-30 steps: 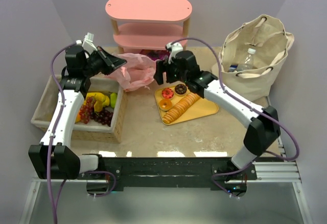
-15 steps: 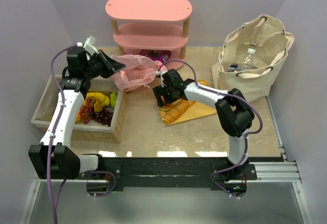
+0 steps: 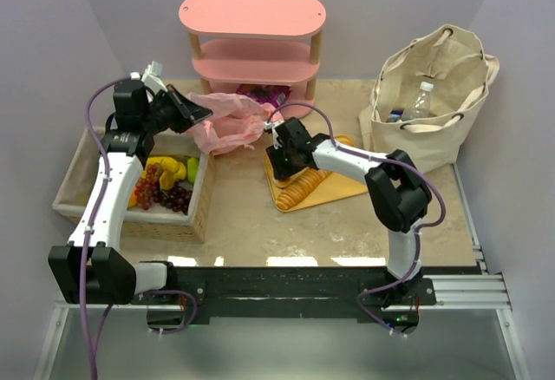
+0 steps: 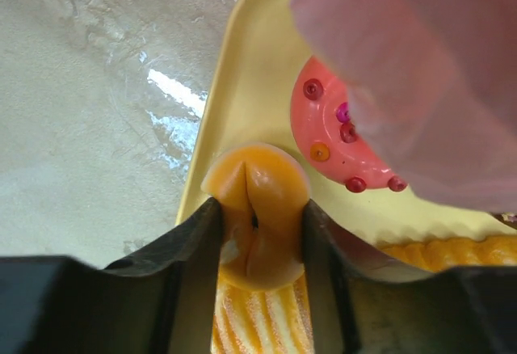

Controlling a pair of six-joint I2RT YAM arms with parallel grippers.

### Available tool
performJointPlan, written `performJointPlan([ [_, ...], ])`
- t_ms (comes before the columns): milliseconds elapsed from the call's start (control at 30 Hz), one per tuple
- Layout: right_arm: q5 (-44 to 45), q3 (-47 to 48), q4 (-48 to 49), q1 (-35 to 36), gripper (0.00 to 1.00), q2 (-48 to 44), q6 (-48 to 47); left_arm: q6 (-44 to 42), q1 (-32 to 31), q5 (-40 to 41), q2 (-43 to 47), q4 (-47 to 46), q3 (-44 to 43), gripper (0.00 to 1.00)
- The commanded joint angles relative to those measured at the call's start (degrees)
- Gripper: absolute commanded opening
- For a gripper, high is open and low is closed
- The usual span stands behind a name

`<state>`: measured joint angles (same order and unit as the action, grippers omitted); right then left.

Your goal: Place the mixed food into the grocery bags and tie them

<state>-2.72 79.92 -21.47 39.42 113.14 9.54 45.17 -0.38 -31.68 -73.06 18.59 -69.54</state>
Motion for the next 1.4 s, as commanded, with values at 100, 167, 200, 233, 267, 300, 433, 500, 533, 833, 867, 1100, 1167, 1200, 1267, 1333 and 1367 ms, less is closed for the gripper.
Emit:
performJointPlan([
  [100,-1.8,-2.9,3.4,0.9,0.3,-13.9,-2.2,-1.2,0.4,0.1,1.3,-1.1,-1.0,0.0],
  [167,-2.1,-4.0,6.3,1.7,0.3,-20.6,-2.6,-1.2,0.4,0.2,1.3,-1.1,-1.0,0.0],
  [200,-1.9,-4.6,7.4,1.9,0.31,-22.4,-2.6,-1.4,0.4,0.3,1.2,-1.2,-0.8,0.0],
  [233,-1.3,-4.5,9.2,1.9,0.31,-25.1,-1.9,-1.3,0.4,0.3,1.1,-1.2,-0.6,0.0],
  [267,-1.1,-3.9,9.6,1.9,0.31,-25.8,-1.5,-1.4,0.4,0.3,0.9,-1.4,-0.4,0.0],
  [300,-1.0,-1.5,9.9,1.9,0.31,-26.0,-1.1,-1.2,0.4,0.1,0.8,-1.6,0.1,0.0],
  [433,-4.9,9.2,9.5,1.9,0.31,-19.6,1.7,-0.3,0.4,-1.0,0.7,-2.4,0.8,0.0],
  [500,-8.2,15.6,10.2,1.8,0.31,-13.3,2.8,-0.6,0.4,-0.9,0.9,-2.3,0.6,0.0],
  [533,-9.3,17.7,11.0,1.8,0.31,-11.5,4.1,-0.7,0.4,-0.9,0.8,-2.2,0.6,0.0],
  [833,-12.9,36.2,8.8,2.4,0.31,6.6,5.3,-0.5,0.4,-0.6,1.8,-2.4,0.7,0.0],
  [867,-12.8,37.0,8.5,2.4,0.34,7.6,5.2,-0.6,0.4,-0.5,1.9,-2.3,0.7,0.0],
  [1100,-12.9,43.7,3.2,2.5,0.98,11.4,4.3,-0.8,0.4,-0.4,1.9,-2.2,0.8,0.0],
  [1167,-11.8,42.1,3.4,2.5,0.98,8.3,3.6,-0.7,0.4,-0.3,1.6,-2.2,0.7,0.0],
  [1200,-11.0,39.9,3.5,2.4,0.98,6.8,3.3,-0.8,0.4,-0.3,1.4,-2.2,0.5,0.0],
  [1267,-8.3,36.1,4.1,1.6,0.99,2.4,2.9,-0.9,0.4,-0.1,1.3,-2.1,0.5,0.0],
  [1333,-7.5,34.1,3.3,-1.1,0.99,0.4,4.4,-1.0,0.4,0.3,1.2,-2.1,0.4,0.0],
  [1367,-7.3,33.2,2.2,-2.4,0.99,0.0,5.0,-1.0,0.4,0.2,1.0,-2.2,0.4,0.0],
])
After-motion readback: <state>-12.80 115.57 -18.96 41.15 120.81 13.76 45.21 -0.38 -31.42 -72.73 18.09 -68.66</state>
